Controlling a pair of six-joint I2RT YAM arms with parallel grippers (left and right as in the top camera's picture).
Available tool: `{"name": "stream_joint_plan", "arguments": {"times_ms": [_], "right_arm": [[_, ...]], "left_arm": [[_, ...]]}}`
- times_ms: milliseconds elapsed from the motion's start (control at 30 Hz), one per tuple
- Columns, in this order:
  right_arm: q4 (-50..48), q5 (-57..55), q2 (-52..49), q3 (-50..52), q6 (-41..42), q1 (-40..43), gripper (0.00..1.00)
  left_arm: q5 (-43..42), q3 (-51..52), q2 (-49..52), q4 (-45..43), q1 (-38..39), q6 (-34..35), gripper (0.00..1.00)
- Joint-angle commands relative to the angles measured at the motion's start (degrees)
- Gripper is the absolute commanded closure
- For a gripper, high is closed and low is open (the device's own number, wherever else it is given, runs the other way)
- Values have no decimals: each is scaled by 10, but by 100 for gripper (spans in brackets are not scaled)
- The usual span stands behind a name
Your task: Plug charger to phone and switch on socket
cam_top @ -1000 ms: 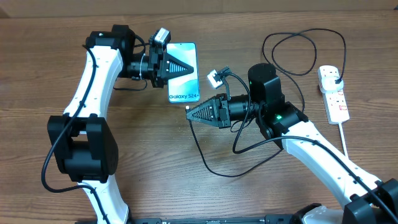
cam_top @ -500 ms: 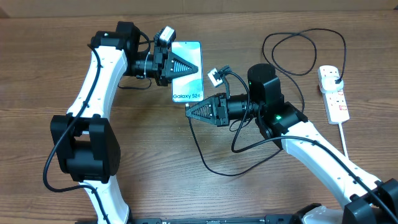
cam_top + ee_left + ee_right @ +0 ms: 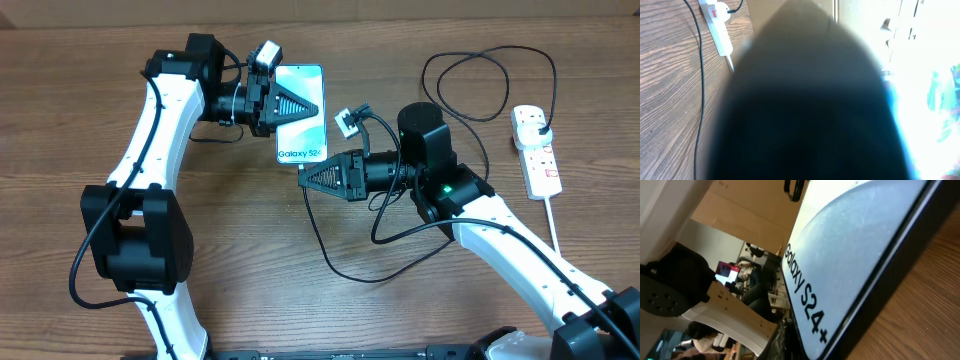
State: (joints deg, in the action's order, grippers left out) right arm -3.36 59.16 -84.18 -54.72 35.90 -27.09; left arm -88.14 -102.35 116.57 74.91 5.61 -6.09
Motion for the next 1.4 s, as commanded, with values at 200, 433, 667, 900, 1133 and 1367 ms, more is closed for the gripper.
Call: {"name": "stream_joint_plan", "arguments": {"times_ms": [200,433,667,900,1133,1367], "right_arm": [[-14,-25,-4,0,31,17,96],[-27,-29,-4,0,50,17,96],[-28,-47,-4,0,64,17,96],[-25,-58,-4,0,78,18,96],[-24,-67,-4,0,78,18,96],[-24,-83,-4,0,95,21,96]], "left_arm": [[-24,0,-23,-1,4,-12,96],[-24,0,-23,-5,4,-23,96],[-24,0,-23,-7,4,-25,96],[-24,0,-23,-7,4,-27,96],[-25,0,-23,-6,-7,-27,96],[-25,0,-23,-6,-10,-27,96]]}}
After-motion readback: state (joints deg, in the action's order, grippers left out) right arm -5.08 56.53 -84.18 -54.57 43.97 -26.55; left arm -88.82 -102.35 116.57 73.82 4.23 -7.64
